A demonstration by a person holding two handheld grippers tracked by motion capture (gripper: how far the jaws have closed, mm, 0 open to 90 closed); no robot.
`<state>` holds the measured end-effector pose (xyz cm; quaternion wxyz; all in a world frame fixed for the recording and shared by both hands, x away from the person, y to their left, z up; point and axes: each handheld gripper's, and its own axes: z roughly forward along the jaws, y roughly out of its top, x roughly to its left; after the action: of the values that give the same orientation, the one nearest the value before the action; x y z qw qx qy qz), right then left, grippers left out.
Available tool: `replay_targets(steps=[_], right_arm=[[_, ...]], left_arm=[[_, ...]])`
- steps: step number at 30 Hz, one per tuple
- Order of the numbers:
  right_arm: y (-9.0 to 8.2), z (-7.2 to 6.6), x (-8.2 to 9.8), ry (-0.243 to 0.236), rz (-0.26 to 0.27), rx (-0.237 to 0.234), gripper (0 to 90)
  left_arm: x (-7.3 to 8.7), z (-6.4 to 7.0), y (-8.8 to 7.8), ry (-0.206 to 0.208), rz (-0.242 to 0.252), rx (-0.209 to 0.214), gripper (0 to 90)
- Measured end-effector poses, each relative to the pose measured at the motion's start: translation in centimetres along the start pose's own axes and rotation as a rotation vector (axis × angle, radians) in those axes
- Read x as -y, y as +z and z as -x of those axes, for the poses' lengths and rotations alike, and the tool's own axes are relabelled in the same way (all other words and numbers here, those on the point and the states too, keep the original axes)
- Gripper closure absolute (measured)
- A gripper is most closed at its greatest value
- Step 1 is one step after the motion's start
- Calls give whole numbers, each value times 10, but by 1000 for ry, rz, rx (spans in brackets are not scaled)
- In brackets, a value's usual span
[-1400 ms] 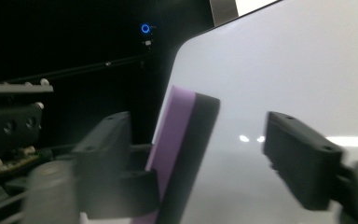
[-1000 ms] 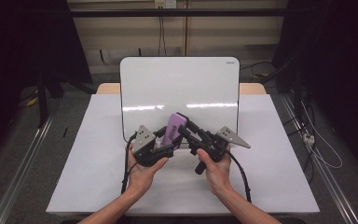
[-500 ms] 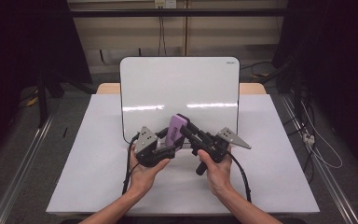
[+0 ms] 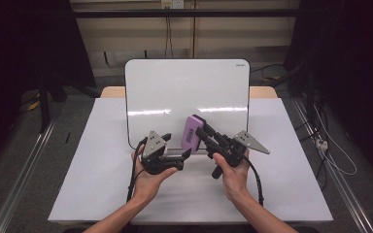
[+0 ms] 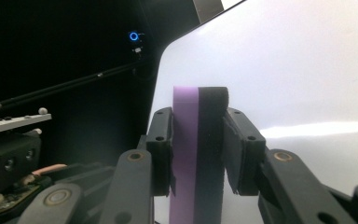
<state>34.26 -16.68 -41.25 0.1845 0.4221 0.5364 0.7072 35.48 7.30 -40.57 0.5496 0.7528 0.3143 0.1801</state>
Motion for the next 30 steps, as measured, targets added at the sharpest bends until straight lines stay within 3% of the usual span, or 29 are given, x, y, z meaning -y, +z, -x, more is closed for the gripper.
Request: replay_targets(steps=[2, 4, 8, 12, 16, 24, 30], right_arm=[[-2, 1, -2, -13, -6, 6, 661], [-4, 2, -2, -63, -21, 28, 660], [-7, 6, -5, -104, -31, 40, 661], [-12, 8, -9, -137, -40, 50, 662], [-18, 11, -12, -179, -55, 70, 663], [-32, 20, -22, -243, -60, 118, 665], [-37, 24, -26, -265, -76, 137, 666]], left_arm=[[-1, -2, -2, 15, -18, -22, 81], [-2, -5, -5, 29, -23, -15, 59], [-1, -11, -9, 28, -28, -11, 29], [1, -18, -16, -19, 1, 11, 26], [3, -25, -23, -35, 0, -19, 24], [10, -38, -37, 23, -42, -71, 37], [17, -46, -47, 20, -50, -96, 39]])
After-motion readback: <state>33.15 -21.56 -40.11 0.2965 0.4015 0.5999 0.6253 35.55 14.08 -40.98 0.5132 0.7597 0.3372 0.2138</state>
